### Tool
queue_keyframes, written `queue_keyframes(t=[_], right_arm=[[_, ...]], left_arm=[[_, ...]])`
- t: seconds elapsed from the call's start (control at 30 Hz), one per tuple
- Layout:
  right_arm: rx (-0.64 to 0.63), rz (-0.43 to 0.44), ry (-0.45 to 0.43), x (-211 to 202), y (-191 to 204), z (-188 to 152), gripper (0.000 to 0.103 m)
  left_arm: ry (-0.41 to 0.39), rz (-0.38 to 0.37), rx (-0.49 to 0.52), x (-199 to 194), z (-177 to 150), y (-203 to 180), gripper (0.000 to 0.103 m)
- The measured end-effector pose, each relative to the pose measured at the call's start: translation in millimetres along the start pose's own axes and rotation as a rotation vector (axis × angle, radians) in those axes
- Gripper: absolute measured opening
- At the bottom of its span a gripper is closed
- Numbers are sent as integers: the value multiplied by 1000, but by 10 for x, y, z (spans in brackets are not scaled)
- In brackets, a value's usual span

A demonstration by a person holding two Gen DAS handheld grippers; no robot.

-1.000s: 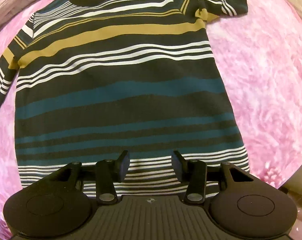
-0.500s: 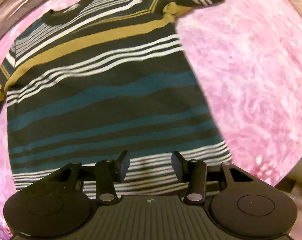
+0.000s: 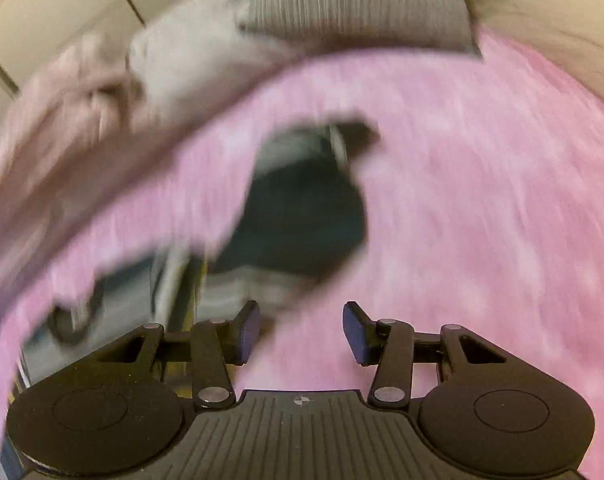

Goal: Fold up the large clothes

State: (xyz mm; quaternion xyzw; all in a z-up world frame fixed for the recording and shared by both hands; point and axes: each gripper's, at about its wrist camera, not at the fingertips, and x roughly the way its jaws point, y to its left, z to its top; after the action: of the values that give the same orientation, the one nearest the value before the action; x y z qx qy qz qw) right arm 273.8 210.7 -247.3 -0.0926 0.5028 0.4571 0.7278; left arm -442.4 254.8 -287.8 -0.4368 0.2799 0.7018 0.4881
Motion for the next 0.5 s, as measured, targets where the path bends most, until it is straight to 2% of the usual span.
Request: queue_keyframes(t=[0.1, 0.27, 0.37, 0.5], right_arm=[[40, 55, -24, 404, -138, 678, 43], [74, 80, 13, 1214, -39, 1377, 43], [34, 18, 42, 1662, 162, 1596, 43], [-23, -158, 154, 2229, 291, 1598, 43]], left_arm=[[-9, -22, -22, 8, -31, -353, 32], [-30, 10, -46, -14, 38, -619, 34], [-44, 32, -44, -102, 50, -664, 37], [-33, 70, -67, -176, 26, -622, 38]])
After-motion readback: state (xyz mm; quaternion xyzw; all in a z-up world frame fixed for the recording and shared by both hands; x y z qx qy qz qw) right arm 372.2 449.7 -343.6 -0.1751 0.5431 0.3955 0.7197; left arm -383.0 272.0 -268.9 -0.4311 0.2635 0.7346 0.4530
